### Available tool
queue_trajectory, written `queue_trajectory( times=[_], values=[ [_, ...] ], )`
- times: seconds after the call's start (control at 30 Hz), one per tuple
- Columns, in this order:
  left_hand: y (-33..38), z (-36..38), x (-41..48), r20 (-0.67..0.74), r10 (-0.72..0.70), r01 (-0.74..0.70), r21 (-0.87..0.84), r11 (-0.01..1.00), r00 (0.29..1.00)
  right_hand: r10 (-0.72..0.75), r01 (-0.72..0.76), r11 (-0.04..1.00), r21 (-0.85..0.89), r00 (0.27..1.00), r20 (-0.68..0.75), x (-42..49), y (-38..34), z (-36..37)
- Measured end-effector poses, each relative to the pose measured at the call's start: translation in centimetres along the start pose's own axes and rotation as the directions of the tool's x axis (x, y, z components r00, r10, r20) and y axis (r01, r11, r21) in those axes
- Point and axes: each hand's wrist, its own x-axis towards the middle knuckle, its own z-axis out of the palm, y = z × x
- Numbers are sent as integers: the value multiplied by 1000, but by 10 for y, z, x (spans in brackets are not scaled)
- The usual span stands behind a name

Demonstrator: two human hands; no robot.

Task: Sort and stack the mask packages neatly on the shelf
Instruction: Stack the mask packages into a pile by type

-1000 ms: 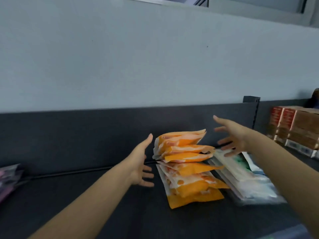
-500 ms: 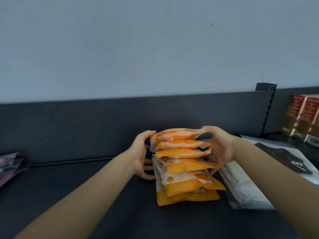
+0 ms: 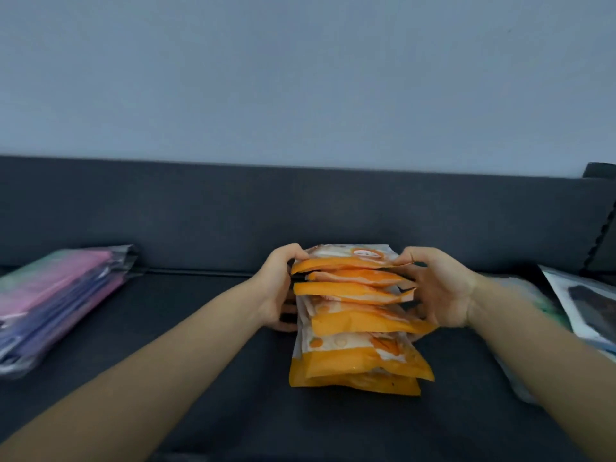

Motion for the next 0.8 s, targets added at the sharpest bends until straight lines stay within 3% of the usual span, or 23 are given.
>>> queue_trajectory(
  times=[0.3, 0.43, 0.6, 0.8],
  values=[
    [-13, -135, -46, -163, 36, -30, 40, 999, 986, 30, -28, 999, -18, 995, 94, 29, -9, 146],
    [-11, -179, -50, -151, 11, -14, -19, 1000, 989, 37, -37, 999, 2, 994, 102, 42, -16, 187],
    [-6, -208, -57, -137, 84, -96, -83, 992, 987, 23, -29, 998, 63, 995, 93, 53, -17, 225],
    [-2, -228, -58, -138, 92, -100, -53, 994, 986, 6, -10, 997, 80, 999, 46, 59, -23, 248]
  ],
)
